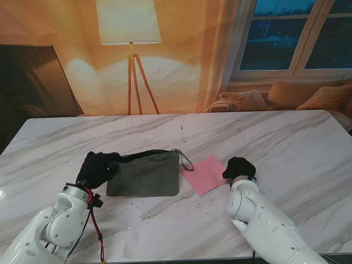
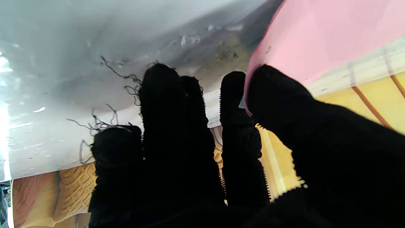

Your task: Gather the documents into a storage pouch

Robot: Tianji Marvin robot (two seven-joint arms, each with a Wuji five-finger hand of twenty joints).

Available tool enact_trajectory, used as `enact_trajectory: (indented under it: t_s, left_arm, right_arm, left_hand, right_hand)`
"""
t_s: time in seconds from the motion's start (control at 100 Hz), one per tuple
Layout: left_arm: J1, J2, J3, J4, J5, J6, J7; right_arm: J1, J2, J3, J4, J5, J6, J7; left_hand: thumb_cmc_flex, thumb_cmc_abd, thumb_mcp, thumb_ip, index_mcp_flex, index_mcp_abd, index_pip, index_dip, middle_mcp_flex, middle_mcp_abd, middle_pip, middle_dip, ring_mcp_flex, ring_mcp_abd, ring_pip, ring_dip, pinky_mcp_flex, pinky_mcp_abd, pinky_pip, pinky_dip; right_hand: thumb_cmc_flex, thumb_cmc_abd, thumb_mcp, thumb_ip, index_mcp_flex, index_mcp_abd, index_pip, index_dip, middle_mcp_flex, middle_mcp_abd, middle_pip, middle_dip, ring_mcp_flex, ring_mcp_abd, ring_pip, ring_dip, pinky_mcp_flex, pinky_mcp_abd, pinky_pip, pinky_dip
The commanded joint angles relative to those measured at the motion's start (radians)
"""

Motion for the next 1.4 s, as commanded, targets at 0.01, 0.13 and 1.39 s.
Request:
enact_trajectory:
  t_s: [0.01,0.13,1.39]
  left_arm:
    - [0.007,-0.002,-0.002,-0.011,0.004,0.004,-0.007]
    - [0.01,-0.002,-0.004,-0.014,0.006,0.007,-0.006]
    - [0.006,0.0,-0.01,-0.011,0.017,0.005,-0.01]
  right_arm:
    - [-0.011,-0.013,0.016,-0.001,0.021,-0.01,-0.014]
    - [-0.03,-0.018,0.045,-0.029,0.054,-0.024,-0.019]
    - [-0.097,-0.026,0.112,-0.152,0.207,-0.165,0.017]
  left_hand:
    - [0.025,0.038,-0.027,-0.016,0.047,-0.022,0.046,0.034,0.044,-0.023,0.001,-0.008,0.026,0.047,0.011,-0.003,0.001,-0.029,0.014,-0.017]
    - [0.025,0.038,-0.027,-0.016,0.047,-0.021,0.046,0.034,0.046,-0.022,0.002,-0.008,0.026,0.047,0.012,-0.003,0.002,-0.029,0.015,-0.017]
    - [0.026,0.04,-0.031,-0.014,0.045,-0.021,0.045,0.039,0.047,-0.022,0.004,-0.018,0.027,0.047,0.015,-0.005,0.004,-0.031,0.017,-0.015]
  right_hand:
    - [0.059,-0.023,0.082,0.023,0.044,-0.062,0.005,-0.008,0.082,0.015,-0.019,-0.037,0.055,0.01,-0.058,-0.052,0.019,0.013,0.015,-0.043]
    - [0.085,-0.01,0.08,0.025,0.004,-0.052,0.019,0.047,0.058,0.007,-0.053,-0.056,0.027,0.017,-0.134,-0.086,-0.025,0.017,-0.062,-0.093]
    - [0.204,0.012,0.058,0.053,0.181,-0.153,-0.086,-0.109,0.291,-0.086,-0.071,-0.064,0.194,0.023,-0.105,-0.053,0.109,0.028,-0.034,-0.13]
